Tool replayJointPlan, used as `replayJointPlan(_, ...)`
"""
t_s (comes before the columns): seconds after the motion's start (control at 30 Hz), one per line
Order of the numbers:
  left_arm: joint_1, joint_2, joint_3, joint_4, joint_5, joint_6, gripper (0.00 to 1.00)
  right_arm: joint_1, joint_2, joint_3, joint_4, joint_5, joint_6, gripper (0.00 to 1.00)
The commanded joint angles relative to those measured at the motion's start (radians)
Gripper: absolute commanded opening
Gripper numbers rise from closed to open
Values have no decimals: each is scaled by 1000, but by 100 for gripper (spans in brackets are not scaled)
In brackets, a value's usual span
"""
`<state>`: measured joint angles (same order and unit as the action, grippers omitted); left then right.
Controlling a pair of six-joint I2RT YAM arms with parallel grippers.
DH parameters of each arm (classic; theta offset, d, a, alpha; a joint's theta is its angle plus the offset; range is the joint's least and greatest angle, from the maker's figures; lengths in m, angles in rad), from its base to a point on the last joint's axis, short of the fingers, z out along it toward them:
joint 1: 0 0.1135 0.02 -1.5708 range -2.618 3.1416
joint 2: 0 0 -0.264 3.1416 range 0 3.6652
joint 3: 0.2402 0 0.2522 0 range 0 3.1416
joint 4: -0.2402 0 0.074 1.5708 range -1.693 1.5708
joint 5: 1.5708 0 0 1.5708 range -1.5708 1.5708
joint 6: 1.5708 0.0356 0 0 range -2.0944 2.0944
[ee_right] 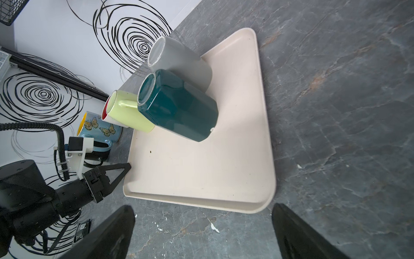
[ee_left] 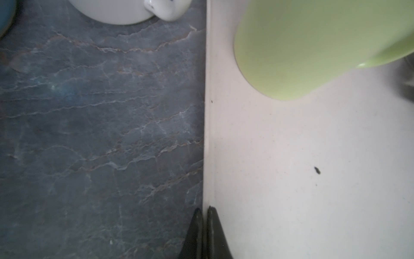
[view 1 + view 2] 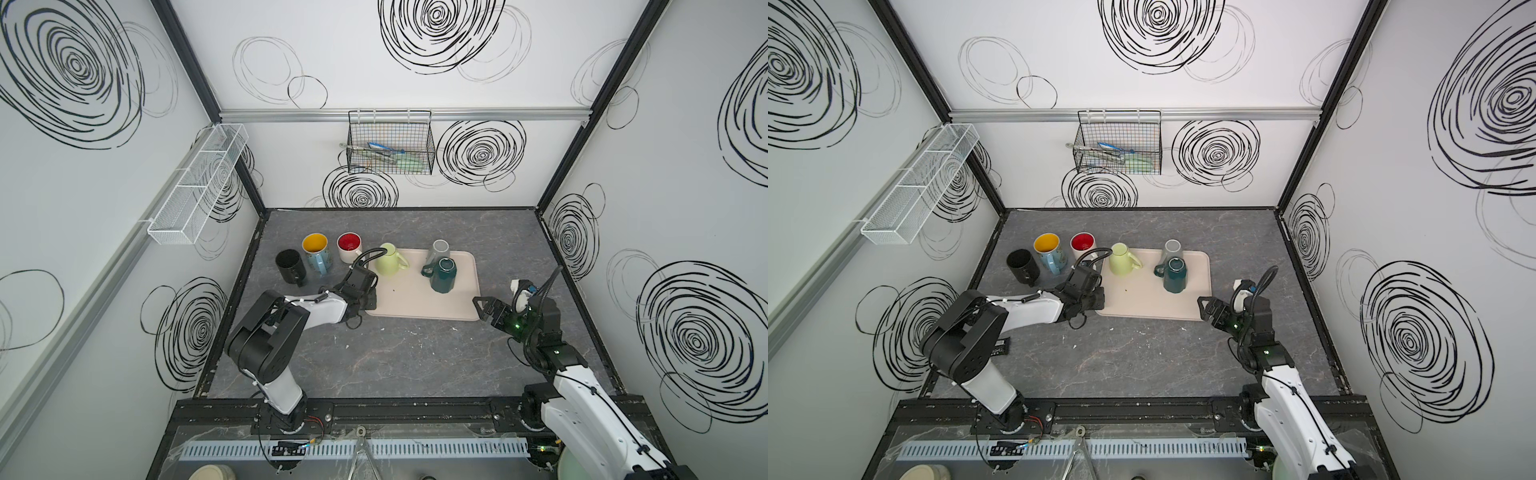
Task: Turn the mug right side up
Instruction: Move the tray to the center of the table, then rotate the mug on the tray.
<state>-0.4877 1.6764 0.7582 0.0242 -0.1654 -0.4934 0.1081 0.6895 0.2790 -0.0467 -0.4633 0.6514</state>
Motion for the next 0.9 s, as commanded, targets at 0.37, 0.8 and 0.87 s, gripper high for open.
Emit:
replayJointPlan(0.37,-135,-232,43,-328,-65,-61,83,-5,-7,7,38,-13,1,100)
replayJointPlan(0.8,-192,-25,346,-216,74,39,86,-4,-77,-31,23,-26,14,100)
replayJointPlan(0.87,-215,34,430,-225,76,100,85,-4,-86,-32,10,-25,9,100)
